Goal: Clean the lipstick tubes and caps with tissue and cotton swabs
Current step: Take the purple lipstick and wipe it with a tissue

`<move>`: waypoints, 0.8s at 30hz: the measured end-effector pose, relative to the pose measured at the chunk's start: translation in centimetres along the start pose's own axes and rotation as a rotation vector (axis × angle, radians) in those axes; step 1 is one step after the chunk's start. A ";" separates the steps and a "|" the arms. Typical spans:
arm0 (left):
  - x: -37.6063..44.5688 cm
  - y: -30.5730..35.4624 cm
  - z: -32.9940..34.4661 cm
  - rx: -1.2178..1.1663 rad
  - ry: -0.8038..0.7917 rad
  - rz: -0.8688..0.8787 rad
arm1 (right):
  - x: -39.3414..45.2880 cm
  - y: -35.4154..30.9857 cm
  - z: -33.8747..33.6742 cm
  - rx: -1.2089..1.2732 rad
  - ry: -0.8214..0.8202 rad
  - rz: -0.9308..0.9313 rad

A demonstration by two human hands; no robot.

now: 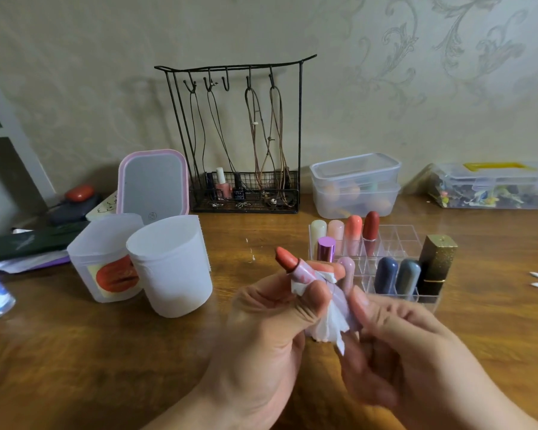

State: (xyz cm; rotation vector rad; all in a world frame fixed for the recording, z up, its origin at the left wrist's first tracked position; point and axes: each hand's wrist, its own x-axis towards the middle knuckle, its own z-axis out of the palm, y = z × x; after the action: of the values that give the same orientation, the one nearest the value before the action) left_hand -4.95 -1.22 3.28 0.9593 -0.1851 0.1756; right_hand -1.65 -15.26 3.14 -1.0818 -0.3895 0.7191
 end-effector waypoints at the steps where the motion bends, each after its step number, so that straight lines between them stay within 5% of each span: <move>1: 0.0 0.0 0.0 0.020 -0.011 -0.008 | -0.2 -0.2 0.3 0.116 -0.016 0.090; 3: -0.1 0.1 0.1 0.038 -0.033 -0.018 | -0.5 -0.8 0.9 0.245 0.016 0.198; 5: -0.1 0.1 0.1 0.008 -0.030 -0.011 | -0.7 -0.8 0.5 -0.015 0.108 0.162; 8: -0.1 0.1 0.1 -0.019 -0.033 -0.004 | -0.7 -0.5 0.2 -0.576 0.213 -0.222; 10: -0.1 0.1 0.2 -0.019 -0.022 -0.020 | -1.0 -0.3 0.7 -0.719 0.191 -0.309; 12: -0.1 0.1 0.2 -0.035 -0.020 -0.036 | -1.1 0.0 1.3 -0.558 0.174 -0.175; 15: -0.3 0.2 0.2 -0.048 -0.061 -0.061 | -1.3 -0.5 2.0 0.085 0.129 0.186; 17: -0.4 0.1 0.2 -0.017 -0.057 -0.062 | -1.1 -1.0 2.6 0.204 0.059 0.185; 19: -0.2 -0.1 0.2 0.003 -0.041 -0.028 | -1.0 -1.0 1.7 -0.012 0.167 0.107; 22: 0.0 0.0 0.2 -0.048 -0.027 -0.018 | -1.0 -0.5 0.5 -0.859 0.279 -0.380; 24: 0.0 0.0 0.1 -0.071 -0.008 -0.036 | -1.1 0.0 0.0 -1.033 0.238 -0.508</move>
State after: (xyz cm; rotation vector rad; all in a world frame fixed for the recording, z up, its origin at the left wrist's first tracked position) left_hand -4.92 -1.29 3.37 0.8925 -0.1797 0.1313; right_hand -2.43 -16.00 3.20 -1.9074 -0.8319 -0.1303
